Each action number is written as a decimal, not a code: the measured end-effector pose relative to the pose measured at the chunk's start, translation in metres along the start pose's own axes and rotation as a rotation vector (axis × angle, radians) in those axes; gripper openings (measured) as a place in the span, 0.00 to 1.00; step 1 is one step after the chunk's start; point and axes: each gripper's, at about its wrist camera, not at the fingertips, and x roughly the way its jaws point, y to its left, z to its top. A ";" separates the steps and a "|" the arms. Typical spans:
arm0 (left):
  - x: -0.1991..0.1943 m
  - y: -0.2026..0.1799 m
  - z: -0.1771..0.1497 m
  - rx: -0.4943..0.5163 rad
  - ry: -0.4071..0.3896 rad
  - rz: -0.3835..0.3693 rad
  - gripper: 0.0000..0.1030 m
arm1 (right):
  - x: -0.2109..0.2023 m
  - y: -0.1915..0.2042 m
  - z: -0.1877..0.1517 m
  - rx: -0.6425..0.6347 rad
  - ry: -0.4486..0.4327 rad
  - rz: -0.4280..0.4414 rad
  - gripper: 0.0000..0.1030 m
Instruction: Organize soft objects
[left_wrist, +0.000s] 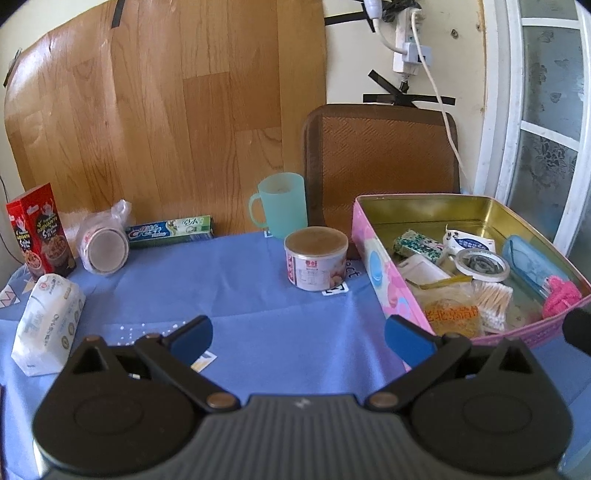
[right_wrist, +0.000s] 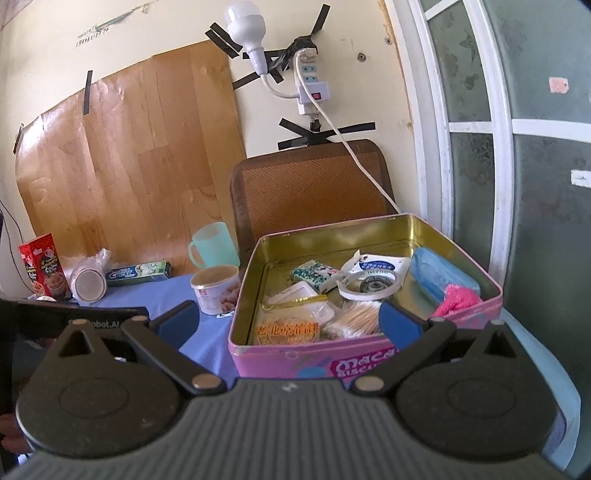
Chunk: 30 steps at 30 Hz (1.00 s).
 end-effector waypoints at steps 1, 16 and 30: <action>0.001 0.002 0.000 -0.002 -0.002 0.002 1.00 | 0.001 0.001 0.001 -0.001 0.002 0.000 1.00; 0.009 0.025 -0.002 -0.041 -0.006 -0.014 1.00 | 0.007 0.017 -0.002 -0.020 0.033 -0.021 1.00; 0.003 0.052 -0.012 -0.074 -0.011 -0.010 1.00 | 0.008 0.039 -0.005 -0.034 0.052 -0.032 1.00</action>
